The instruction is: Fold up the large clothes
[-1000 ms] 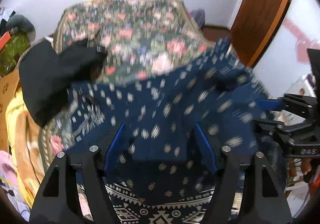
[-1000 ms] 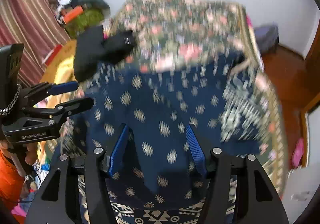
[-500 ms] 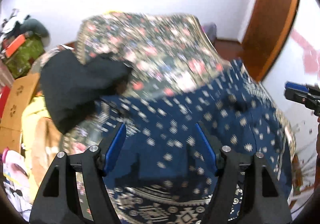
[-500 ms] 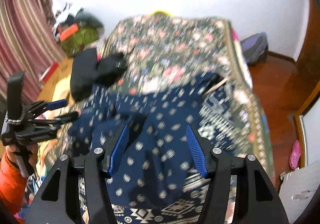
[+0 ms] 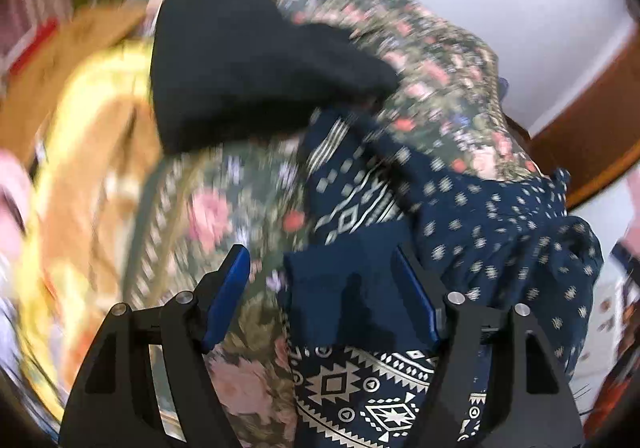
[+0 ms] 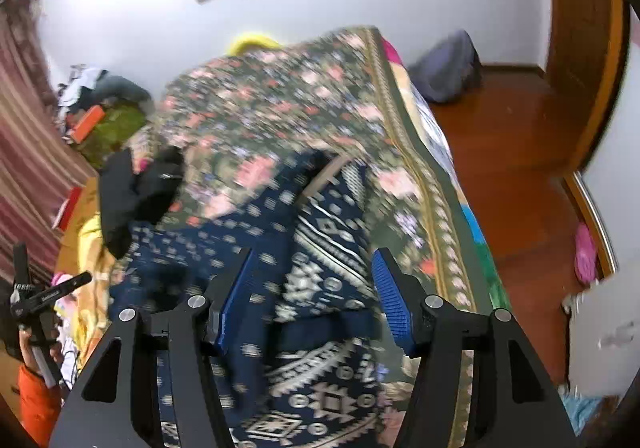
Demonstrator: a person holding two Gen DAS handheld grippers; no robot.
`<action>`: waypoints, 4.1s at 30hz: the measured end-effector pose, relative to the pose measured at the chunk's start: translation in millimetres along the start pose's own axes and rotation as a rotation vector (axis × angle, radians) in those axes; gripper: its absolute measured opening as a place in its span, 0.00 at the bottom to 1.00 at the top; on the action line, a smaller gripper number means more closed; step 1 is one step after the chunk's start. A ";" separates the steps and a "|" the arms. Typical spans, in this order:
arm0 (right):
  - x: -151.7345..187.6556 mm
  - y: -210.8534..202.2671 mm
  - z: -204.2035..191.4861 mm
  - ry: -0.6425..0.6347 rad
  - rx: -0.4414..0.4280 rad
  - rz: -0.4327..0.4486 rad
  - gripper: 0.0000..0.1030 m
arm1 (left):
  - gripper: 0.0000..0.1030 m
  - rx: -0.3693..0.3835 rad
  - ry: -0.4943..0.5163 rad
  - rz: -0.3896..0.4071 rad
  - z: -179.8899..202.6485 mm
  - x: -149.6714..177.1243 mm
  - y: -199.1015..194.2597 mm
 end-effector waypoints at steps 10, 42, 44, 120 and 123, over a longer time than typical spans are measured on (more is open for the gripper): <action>28.3 74.7 4.8 0.121 -0.137 -0.269 0.57 | 0.71 0.163 -0.154 -0.130 -12.5 28.2 65.2; -80.7 -27.6 -89.1 -0.091 -0.253 0.089 0.11 | 0.10 0.140 0.288 0.208 130.9 -107.8 -65.3; -98.2 -34.9 -97.5 -0.098 -0.263 0.135 0.11 | 0.10 0.142 0.293 0.242 131.7 -124.7 -74.9; 69.3 19.5 -53.8 -0.238 -0.019 -0.123 0.52 | 0.61 0.126 0.018 -0.229 -29.2 54.7 18.7; 78.2 18.9 -47.4 -0.182 -0.066 -0.136 0.52 | 0.63 0.187 -0.029 -0.242 -34.2 68.3 33.4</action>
Point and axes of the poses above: each gripper's, at about its wrist camera, not at the fingertips, and y roughly the way its jaws point, z to its right, x to its underside, the point moved 6 cm from there along y, roughly the way its jaws point, and after that the axes turned 11 degrees about x, right-handed, at the moved point
